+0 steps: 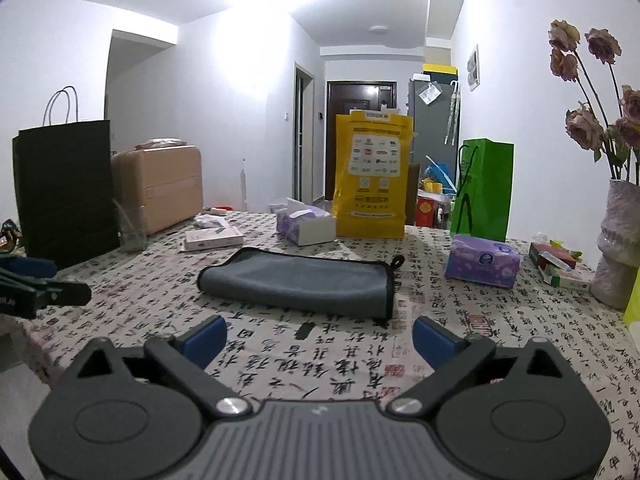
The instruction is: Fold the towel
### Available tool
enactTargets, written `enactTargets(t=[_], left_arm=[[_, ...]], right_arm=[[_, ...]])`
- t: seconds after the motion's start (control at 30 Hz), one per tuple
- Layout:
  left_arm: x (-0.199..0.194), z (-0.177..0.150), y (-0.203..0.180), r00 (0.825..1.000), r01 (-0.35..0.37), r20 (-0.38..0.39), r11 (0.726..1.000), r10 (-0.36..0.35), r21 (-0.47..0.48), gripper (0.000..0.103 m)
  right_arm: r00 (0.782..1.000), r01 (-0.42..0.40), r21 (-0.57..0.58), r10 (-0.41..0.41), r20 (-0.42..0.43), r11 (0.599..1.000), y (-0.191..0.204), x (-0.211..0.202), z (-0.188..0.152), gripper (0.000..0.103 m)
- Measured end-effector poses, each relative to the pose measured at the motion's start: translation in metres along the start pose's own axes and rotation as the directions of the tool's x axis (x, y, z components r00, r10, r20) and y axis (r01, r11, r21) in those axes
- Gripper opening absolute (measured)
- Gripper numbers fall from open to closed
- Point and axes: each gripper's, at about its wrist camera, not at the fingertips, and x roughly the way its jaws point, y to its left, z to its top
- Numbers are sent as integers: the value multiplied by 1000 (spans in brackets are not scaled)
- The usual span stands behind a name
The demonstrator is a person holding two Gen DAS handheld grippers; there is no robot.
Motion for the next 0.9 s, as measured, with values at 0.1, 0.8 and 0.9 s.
enactTargets(t=[0.1, 0.8, 0.9], left_arm=[[-7, -7, 1, 1000, 1, -4, 1000, -1, -8, 103], [-56, -56, -16, 1000, -13, -17, 1000, 13, -3, 103], [-60, -61, -21, 1000, -6, -16, 1000, 6, 9, 103]], right_arm=[[1000, -13, 10, 13, 8, 1000, 6, -6, -2, 100], [1000, -18, 63, 17, 17, 998, 43, -58, -52, 101], [1000, -16, 73, 15, 19, 997, 46, -64, -60, 101]])
